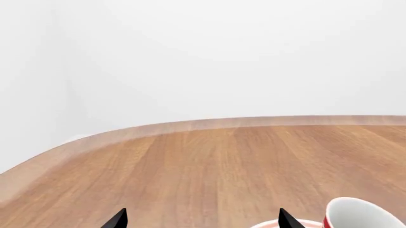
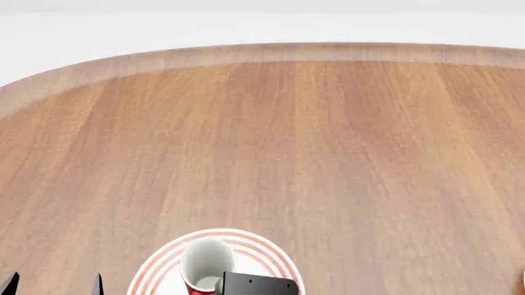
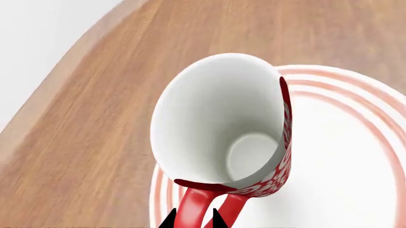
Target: Put the red mug on the left plate.
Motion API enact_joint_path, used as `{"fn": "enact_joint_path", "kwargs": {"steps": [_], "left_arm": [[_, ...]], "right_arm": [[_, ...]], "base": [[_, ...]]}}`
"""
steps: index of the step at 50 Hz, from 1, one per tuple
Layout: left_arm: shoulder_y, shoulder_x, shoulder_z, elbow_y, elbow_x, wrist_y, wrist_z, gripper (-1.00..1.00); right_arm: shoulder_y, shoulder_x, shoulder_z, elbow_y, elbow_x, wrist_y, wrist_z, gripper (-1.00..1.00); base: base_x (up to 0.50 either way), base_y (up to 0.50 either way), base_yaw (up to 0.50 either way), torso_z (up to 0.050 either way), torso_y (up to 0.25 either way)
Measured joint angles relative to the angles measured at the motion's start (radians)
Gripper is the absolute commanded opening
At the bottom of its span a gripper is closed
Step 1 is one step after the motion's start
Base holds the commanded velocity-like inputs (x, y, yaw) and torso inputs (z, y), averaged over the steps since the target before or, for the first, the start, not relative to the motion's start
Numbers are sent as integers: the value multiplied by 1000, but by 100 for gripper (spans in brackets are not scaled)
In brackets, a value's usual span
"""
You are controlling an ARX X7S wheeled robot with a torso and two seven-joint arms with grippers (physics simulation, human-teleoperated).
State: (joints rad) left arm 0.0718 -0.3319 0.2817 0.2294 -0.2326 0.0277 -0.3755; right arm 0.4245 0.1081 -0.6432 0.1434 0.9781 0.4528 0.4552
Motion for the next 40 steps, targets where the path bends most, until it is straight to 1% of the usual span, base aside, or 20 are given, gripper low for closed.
{"fn": "enact_joint_path", "kwargs": {"steps": [40], "left_arm": [[2, -12, 4, 8, -7, 3, -12, 100]], "right_arm": [[30, -18, -2, 118, 41, -39, -37, -100]], "base": [[0, 0, 0, 0, 0]]}}
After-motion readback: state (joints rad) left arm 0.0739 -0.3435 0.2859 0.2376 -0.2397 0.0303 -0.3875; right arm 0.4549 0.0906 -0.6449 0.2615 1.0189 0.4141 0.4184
